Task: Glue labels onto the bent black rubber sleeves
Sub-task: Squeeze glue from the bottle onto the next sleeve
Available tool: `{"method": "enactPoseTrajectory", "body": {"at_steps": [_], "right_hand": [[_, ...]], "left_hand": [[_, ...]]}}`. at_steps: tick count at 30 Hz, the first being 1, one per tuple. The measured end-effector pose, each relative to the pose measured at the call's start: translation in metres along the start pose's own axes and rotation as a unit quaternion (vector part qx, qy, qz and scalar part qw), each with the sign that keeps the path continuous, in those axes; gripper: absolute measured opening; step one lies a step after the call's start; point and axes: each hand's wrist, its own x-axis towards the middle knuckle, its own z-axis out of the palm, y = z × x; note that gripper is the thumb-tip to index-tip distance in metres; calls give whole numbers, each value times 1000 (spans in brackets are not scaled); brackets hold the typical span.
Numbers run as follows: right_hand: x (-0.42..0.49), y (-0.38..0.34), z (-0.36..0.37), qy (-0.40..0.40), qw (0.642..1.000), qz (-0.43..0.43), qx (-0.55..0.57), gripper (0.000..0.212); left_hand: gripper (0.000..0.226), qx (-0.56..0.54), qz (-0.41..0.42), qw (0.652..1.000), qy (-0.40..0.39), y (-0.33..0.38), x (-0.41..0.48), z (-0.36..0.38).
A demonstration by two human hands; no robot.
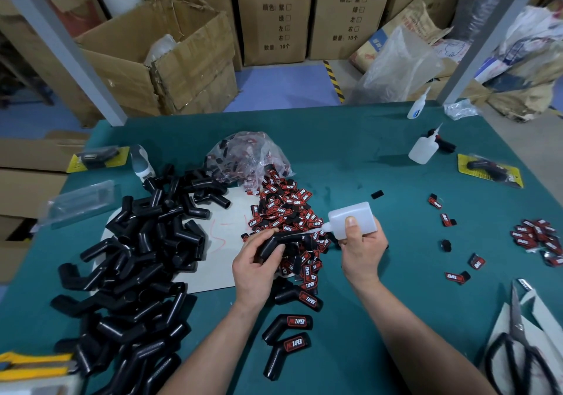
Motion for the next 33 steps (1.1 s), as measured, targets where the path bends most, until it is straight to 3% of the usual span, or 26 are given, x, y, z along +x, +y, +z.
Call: {"method": "enactPoseTrajectory", "body": {"at_steps": [33], "right_hand": [[0, 1, -2, 3, 998, -35, -43, 13]], "left_hand": [[31, 4, -13, 1000, 17, 0, 0, 0]]}}
